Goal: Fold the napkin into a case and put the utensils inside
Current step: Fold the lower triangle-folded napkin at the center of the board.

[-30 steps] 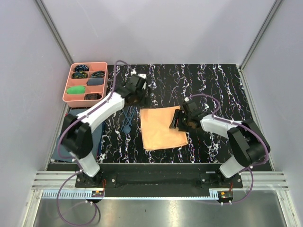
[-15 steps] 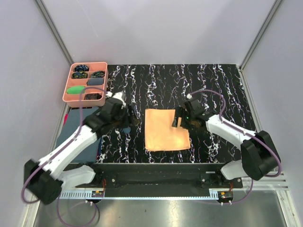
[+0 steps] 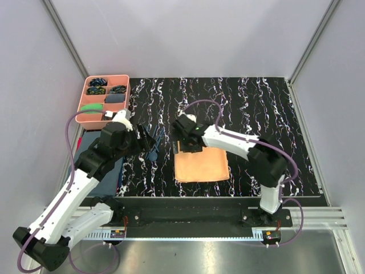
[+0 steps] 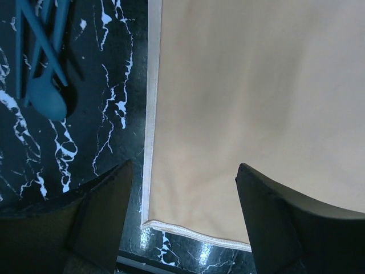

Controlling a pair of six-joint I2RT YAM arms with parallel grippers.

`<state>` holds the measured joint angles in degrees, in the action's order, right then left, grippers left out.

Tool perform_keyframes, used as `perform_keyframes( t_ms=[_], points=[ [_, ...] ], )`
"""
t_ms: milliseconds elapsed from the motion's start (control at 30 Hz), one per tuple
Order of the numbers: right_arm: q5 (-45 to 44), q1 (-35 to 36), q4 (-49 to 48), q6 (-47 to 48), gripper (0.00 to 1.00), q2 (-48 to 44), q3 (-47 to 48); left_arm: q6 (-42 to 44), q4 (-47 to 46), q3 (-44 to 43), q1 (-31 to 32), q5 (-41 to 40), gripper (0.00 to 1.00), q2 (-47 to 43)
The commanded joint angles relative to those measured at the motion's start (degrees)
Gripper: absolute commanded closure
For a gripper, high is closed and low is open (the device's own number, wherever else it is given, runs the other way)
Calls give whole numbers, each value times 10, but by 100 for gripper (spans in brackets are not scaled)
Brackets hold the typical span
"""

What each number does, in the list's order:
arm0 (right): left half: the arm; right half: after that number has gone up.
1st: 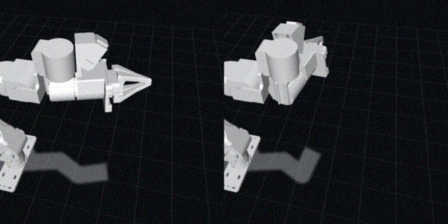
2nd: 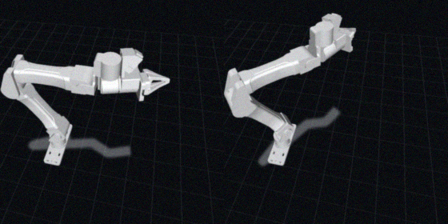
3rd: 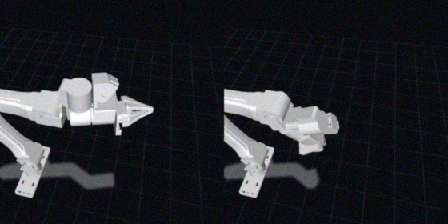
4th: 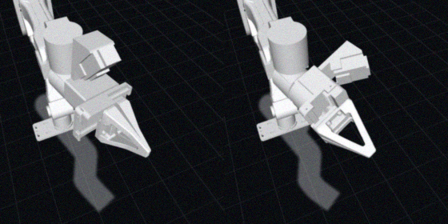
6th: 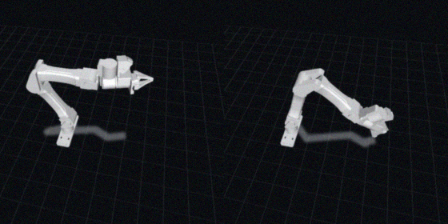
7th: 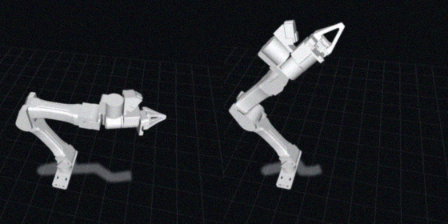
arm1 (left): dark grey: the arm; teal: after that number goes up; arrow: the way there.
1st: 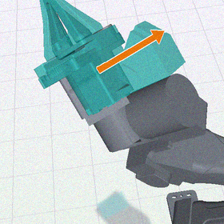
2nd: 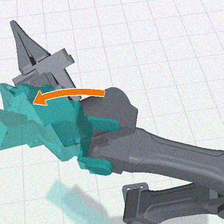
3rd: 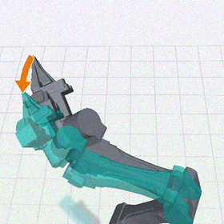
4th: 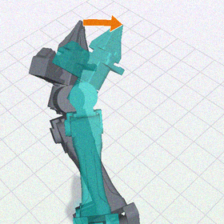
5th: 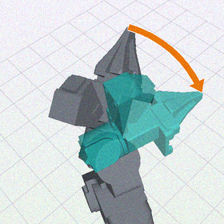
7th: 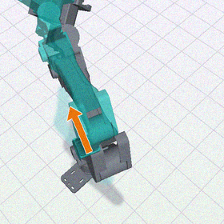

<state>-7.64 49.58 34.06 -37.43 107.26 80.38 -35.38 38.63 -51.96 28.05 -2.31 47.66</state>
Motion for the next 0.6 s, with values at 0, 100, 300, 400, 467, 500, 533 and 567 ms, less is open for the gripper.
perform_keyframes(
  t_ms=[0, 100, 300, 400, 467, 500, 533, 567],
  points=[
    [-43, 17, 51, -17, 20, 58, 77, 18, -8, -30, -4, 42, 20, -9],
    [-55, 32, 78, -22, 23, 93, 115, 14, -22, -17, -5, 71, 20, -13],
    [-55, 37, 82, -28, 27, 124, 130, 10, -37, -1, -6, 98, 20, -17],
    [-54, 40, 90, -31, 27, 142, 146, 14, -39, -1, -7, 104, 20, -19],
    [-52, 41, 94, -34, 27, 154, 153, 15, -39, -2, -8, 107, 20, -19],
    [-52, 40, 94, -34, 27, 156, 153, 16, -39, -2, -9, 108, 20, -20],
    [-55, 40, 94, -35, 27, 160, 153, 17, -39, -2, -10, 108, 20, -22],
    [-55, 40, 94, -35, 27, 169, 153, 17, -39, -2, -10, 110, 20, -23]
  ],
)
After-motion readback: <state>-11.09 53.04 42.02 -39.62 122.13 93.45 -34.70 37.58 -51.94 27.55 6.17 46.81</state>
